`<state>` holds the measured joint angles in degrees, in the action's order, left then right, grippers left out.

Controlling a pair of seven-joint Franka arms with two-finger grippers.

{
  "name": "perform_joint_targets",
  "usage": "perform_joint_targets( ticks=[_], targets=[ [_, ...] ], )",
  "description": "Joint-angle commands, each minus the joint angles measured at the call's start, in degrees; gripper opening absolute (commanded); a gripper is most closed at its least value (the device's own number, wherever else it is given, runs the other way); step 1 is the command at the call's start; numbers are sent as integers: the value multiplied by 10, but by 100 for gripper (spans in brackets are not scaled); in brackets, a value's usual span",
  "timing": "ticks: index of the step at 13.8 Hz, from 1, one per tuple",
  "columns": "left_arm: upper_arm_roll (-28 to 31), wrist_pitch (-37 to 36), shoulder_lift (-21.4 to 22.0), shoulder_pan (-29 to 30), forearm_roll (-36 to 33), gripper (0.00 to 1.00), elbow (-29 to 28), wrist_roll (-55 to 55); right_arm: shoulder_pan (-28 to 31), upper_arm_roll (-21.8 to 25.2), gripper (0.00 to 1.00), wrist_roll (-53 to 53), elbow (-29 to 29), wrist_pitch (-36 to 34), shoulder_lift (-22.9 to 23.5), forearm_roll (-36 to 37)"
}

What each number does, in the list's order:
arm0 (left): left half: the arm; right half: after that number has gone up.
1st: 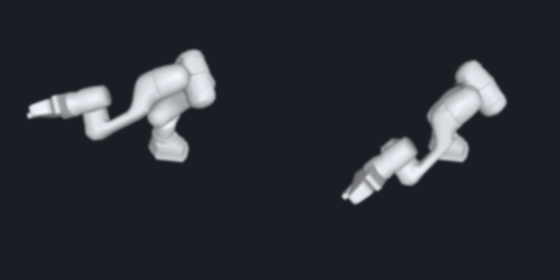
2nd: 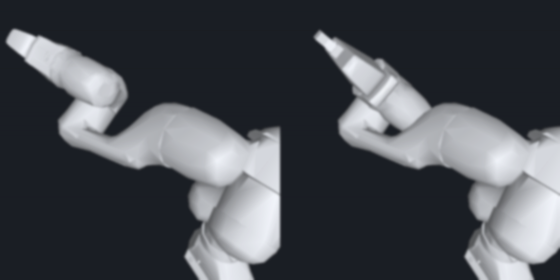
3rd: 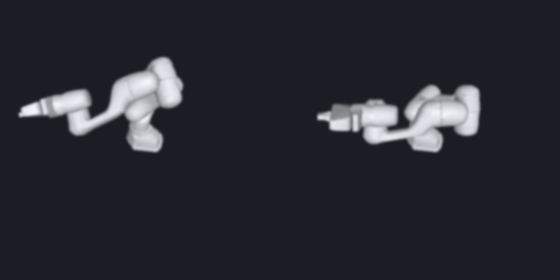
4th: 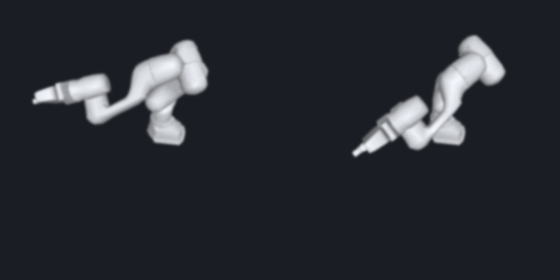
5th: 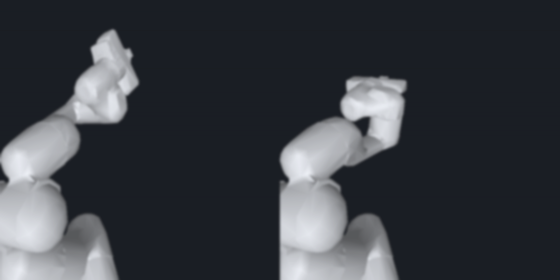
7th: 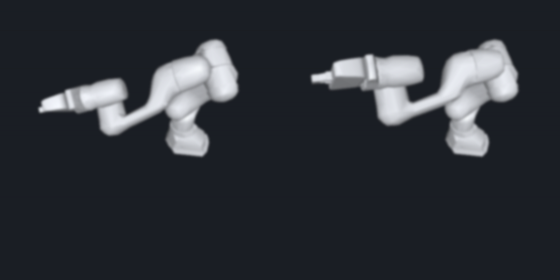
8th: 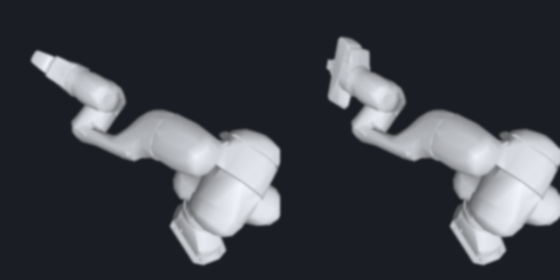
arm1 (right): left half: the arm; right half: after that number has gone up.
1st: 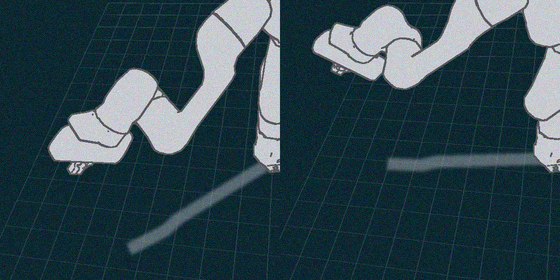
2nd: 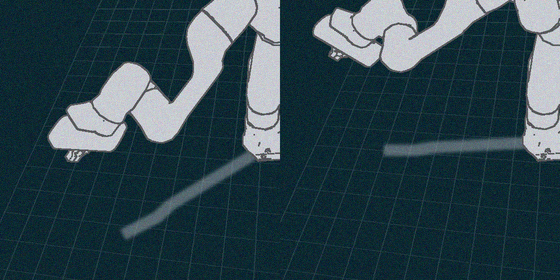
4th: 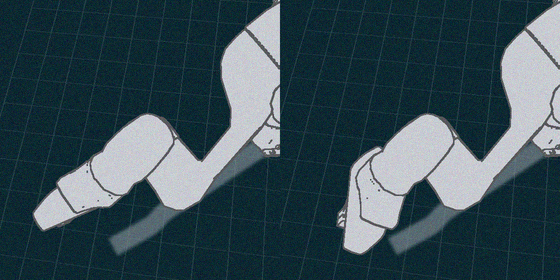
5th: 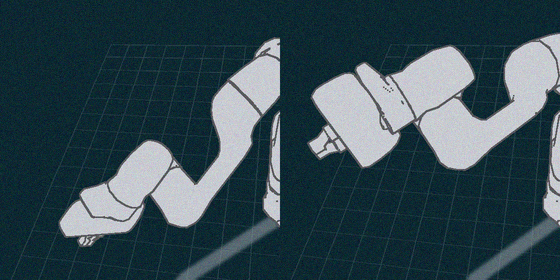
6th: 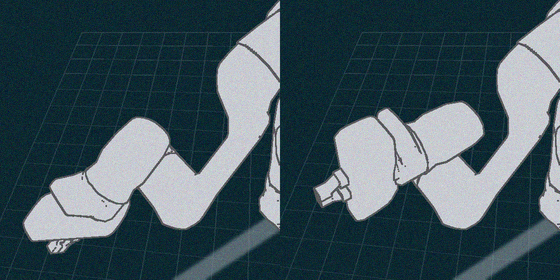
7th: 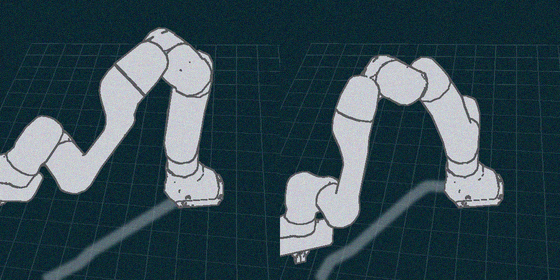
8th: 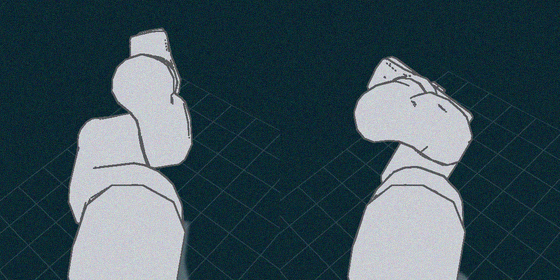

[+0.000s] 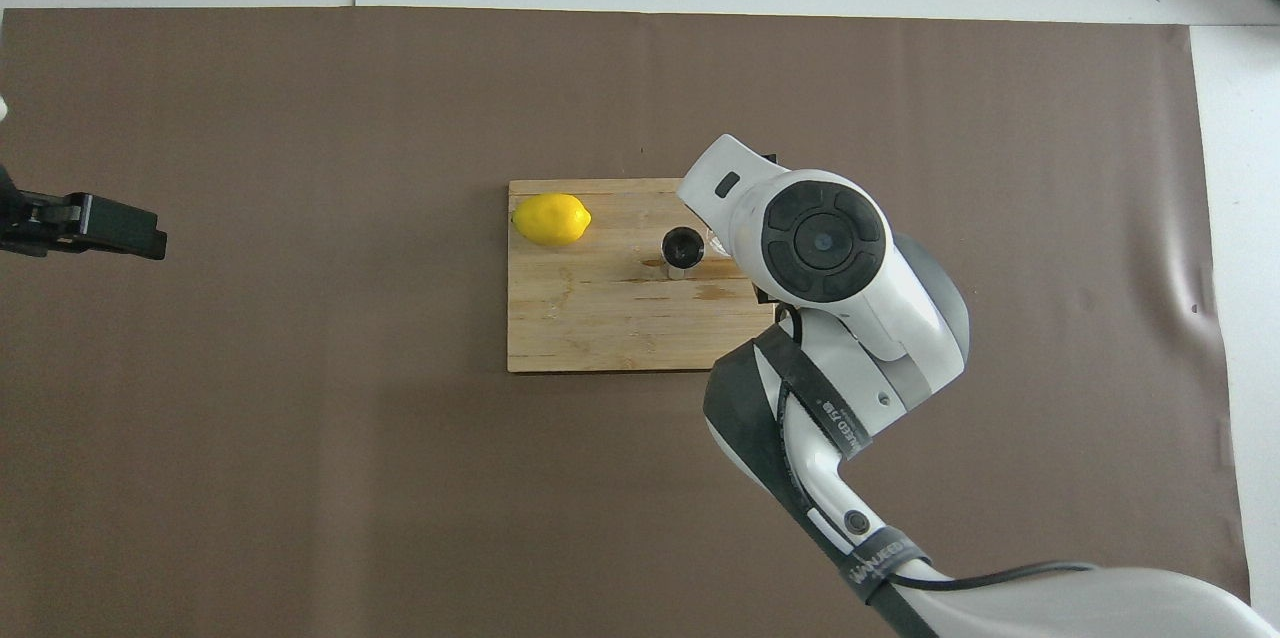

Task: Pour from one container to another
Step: 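Carry the white cup with the right gripper back beside the board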

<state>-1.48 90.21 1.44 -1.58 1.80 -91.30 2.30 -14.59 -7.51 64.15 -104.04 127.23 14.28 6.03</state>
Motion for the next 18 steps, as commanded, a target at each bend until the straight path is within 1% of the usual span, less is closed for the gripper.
perform_joint_targets(
  ticks=[1, 3, 5, 9, 13, 18],
  targets=[
    [0, -5, 10, 3, 3, 100, -10, 3, 44, -7, 31, 51, -26, 10, -4, -61],
    [0, -5, 10, 3, 3, 100, -10, 3, 63, -6, 31, 98, -48, 13, -5, -108],
    [0, -5, 10, 3, 3, 100, -10, 3, 87, -6, 31, 131, -85, 41, -7, -153],
    [0, -5, 10, 3, 3, 100, -10, 3, 122, -6, 31, 228, -152, 87, -13, -236],
    [0, -5, 10, 3, 3, 100, -10, 3, 170, -5, 31, 331, -180, 89, -6, -284],
    [0, -5, 10, 3, 3, 100, -10, 3, 235, -5, 31, 414, -209, 83, -12, -286]
  ],
)
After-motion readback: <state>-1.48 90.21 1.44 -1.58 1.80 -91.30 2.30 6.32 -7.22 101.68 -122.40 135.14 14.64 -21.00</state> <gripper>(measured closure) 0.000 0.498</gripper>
